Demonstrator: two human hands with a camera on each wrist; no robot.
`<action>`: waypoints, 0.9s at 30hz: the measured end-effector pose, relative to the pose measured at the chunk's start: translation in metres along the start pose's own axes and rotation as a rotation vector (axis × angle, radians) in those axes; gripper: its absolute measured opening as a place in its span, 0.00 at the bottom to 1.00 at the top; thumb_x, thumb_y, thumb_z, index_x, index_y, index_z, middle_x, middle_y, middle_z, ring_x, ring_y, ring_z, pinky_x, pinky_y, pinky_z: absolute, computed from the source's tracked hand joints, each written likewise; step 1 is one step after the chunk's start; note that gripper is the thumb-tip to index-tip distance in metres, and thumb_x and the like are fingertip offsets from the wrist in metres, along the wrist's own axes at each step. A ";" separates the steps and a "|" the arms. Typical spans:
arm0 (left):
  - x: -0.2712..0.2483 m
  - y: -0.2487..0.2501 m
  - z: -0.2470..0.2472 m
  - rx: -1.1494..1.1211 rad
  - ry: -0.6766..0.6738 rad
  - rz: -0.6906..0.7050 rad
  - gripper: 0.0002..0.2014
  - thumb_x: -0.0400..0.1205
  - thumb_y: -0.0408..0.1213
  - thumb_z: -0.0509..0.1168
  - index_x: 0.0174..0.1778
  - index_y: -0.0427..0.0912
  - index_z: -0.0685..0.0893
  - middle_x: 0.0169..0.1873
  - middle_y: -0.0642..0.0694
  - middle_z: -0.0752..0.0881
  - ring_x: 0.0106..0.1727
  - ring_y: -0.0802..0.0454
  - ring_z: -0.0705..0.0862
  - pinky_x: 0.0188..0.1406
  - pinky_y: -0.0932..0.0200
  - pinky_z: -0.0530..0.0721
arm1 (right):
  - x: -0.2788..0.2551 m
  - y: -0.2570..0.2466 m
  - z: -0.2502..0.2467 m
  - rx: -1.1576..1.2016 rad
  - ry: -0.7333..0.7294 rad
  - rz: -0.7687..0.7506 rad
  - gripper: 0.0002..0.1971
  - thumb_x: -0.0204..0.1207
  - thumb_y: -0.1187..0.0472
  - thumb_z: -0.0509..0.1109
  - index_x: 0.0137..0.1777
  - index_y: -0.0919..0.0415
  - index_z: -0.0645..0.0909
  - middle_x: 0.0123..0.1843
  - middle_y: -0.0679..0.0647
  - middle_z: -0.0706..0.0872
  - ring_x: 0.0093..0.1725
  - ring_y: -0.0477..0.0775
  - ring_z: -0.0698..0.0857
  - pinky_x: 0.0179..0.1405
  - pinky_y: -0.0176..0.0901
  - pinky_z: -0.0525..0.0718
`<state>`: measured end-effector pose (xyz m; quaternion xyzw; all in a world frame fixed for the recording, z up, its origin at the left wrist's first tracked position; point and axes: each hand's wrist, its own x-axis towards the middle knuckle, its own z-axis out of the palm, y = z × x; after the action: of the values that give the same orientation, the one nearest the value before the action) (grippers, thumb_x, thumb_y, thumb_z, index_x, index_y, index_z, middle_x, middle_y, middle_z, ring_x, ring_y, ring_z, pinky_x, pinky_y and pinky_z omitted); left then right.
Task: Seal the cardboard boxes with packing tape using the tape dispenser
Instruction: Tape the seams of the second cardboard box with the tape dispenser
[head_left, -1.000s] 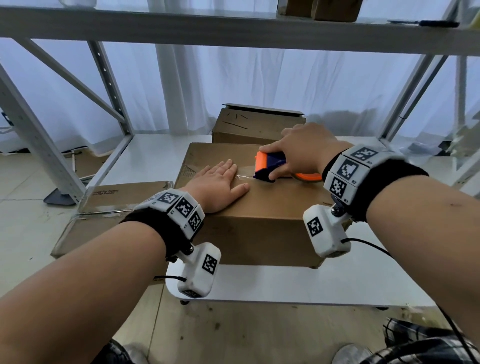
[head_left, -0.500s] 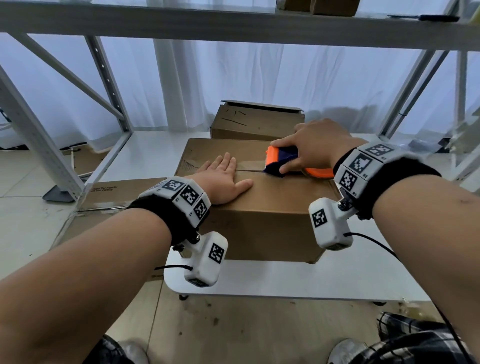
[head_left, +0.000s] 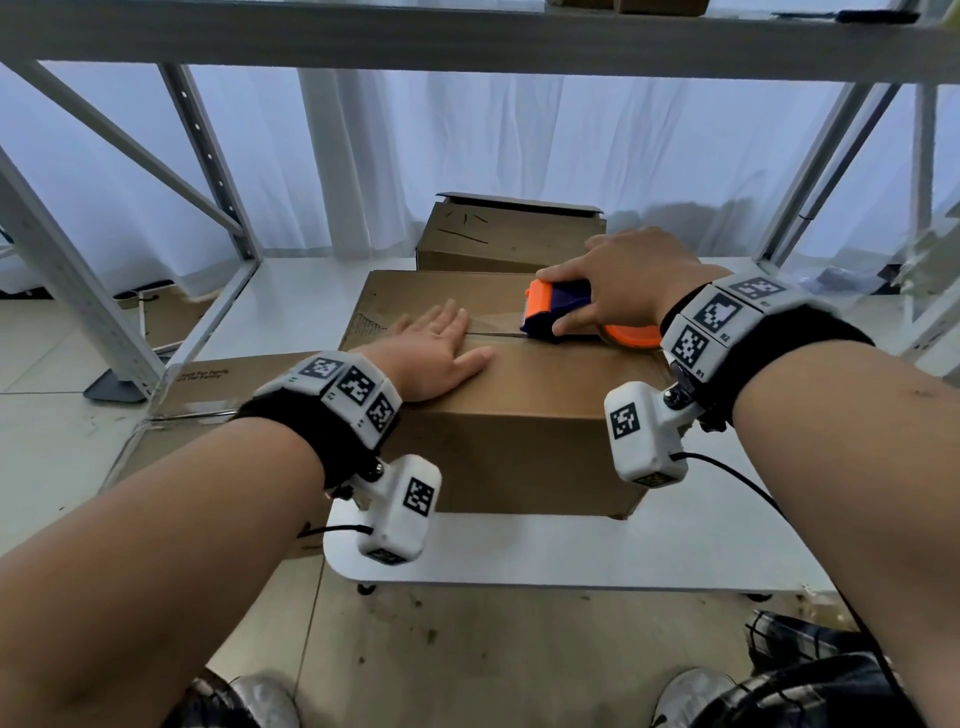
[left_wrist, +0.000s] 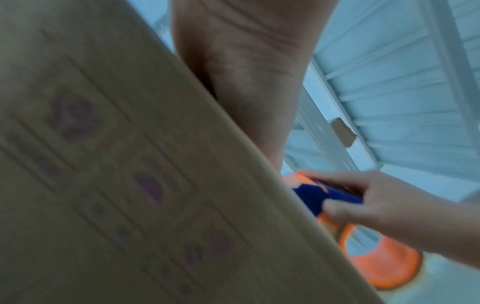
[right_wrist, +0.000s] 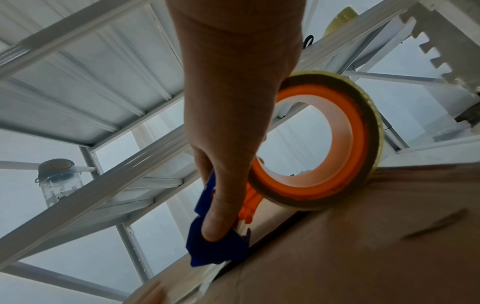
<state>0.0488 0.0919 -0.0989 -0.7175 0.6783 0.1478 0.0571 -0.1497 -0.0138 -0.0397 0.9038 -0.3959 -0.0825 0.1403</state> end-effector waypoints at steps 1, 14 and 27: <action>-0.003 -0.010 -0.002 0.001 0.003 -0.039 0.37 0.84 0.63 0.39 0.84 0.46 0.39 0.83 0.48 0.38 0.84 0.54 0.39 0.81 0.51 0.38 | 0.000 0.000 0.000 0.006 0.003 0.000 0.36 0.69 0.25 0.61 0.78 0.31 0.62 0.65 0.53 0.78 0.64 0.59 0.77 0.51 0.48 0.68; 0.009 0.029 0.002 0.016 -0.019 -0.073 0.41 0.82 0.67 0.39 0.84 0.44 0.37 0.83 0.47 0.37 0.83 0.53 0.38 0.82 0.50 0.38 | -0.010 -0.003 -0.001 -0.019 0.032 0.002 0.37 0.70 0.25 0.59 0.79 0.31 0.60 0.64 0.54 0.78 0.63 0.59 0.78 0.50 0.49 0.68; -0.002 -0.019 -0.002 -0.010 -0.022 -0.030 0.37 0.84 0.64 0.40 0.84 0.48 0.39 0.83 0.52 0.38 0.83 0.57 0.38 0.82 0.49 0.36 | 0.005 -0.033 -0.019 0.067 0.003 -0.014 0.38 0.68 0.25 0.62 0.78 0.32 0.62 0.70 0.54 0.77 0.68 0.61 0.75 0.60 0.52 0.72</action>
<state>0.0678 0.0946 -0.0986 -0.7263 0.6660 0.1579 0.0632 -0.1185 0.0077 -0.0325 0.9108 -0.3919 -0.0687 0.1099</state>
